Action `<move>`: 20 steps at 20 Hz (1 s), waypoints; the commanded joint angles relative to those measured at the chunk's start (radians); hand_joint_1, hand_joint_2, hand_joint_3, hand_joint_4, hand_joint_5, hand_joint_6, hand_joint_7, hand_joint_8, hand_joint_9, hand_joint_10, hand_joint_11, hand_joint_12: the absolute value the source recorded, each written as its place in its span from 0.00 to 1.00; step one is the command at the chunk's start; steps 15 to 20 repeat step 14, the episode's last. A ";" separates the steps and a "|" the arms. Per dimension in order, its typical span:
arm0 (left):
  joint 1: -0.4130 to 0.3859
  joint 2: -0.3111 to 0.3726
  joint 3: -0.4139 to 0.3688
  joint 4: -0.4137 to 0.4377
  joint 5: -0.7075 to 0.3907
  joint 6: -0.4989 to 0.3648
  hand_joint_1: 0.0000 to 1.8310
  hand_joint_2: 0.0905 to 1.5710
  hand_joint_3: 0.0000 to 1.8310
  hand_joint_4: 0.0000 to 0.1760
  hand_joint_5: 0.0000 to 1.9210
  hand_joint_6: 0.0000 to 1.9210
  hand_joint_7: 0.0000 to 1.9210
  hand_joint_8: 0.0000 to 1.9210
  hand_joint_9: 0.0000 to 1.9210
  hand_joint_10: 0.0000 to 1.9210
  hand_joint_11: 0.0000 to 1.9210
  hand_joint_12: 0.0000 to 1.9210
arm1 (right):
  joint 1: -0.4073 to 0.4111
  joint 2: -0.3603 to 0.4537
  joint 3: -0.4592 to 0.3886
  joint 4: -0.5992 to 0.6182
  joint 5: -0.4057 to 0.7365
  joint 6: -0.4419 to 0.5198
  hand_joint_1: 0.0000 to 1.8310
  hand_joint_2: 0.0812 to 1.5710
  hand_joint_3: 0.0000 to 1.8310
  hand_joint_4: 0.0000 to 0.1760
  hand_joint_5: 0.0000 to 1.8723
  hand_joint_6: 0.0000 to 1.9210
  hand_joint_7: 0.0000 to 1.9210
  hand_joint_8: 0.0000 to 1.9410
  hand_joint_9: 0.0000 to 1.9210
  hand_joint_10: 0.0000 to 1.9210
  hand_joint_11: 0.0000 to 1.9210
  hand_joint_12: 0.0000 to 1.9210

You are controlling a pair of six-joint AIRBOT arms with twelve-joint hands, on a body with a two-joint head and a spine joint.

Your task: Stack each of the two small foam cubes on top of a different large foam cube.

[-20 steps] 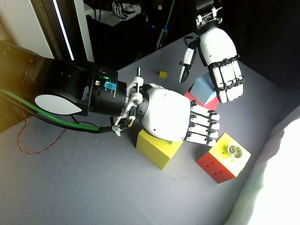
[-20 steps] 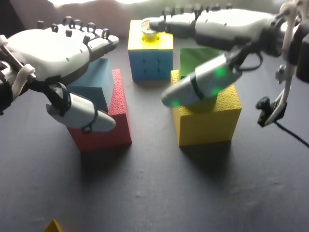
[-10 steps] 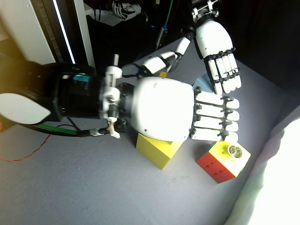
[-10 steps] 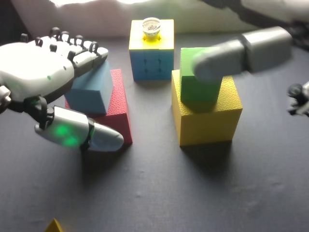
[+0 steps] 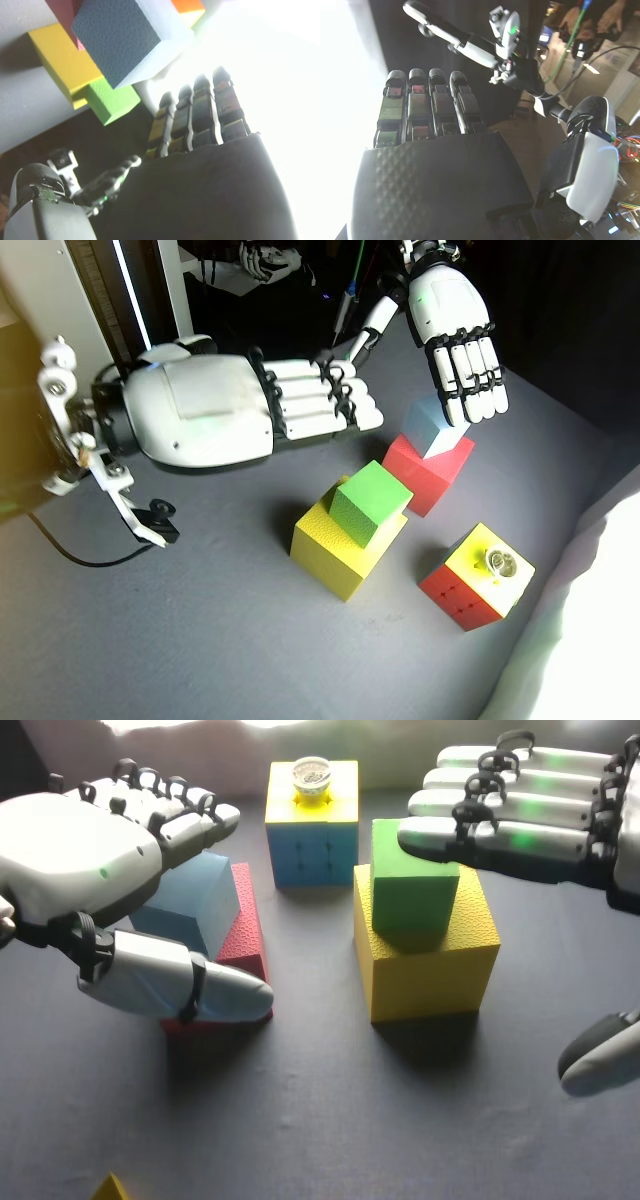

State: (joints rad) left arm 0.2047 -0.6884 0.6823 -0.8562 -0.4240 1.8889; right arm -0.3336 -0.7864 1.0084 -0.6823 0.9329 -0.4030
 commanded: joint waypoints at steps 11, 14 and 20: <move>0.004 0.004 -0.010 0.023 -0.077 -0.008 0.06 0.48 0.00 0.00 0.00 0.00 0.00 0.00 0.00 0.00 0.00 0.00 | -0.002 0.010 -0.033 -0.098 0.041 0.004 0.00 0.47 0.01 0.00 0.00 0.00 0.00 0.00 0.00 0.00 0.00 0.00; 0.004 0.004 -0.013 0.017 -0.079 -0.008 0.05 0.49 0.00 0.00 0.00 0.00 0.00 0.00 0.00 0.00 0.00 0.00 | -0.004 0.010 -0.034 -0.119 0.041 0.004 0.01 0.51 0.01 0.00 0.00 0.00 0.00 0.00 0.00 0.00 0.00 0.00; 0.004 0.004 -0.013 0.017 -0.079 -0.008 0.05 0.49 0.00 0.00 0.00 0.00 0.00 0.00 0.00 0.00 0.00 0.00 | -0.004 0.010 -0.034 -0.119 0.041 0.004 0.01 0.51 0.01 0.00 0.00 0.00 0.00 0.00 0.00 0.00 0.00 0.00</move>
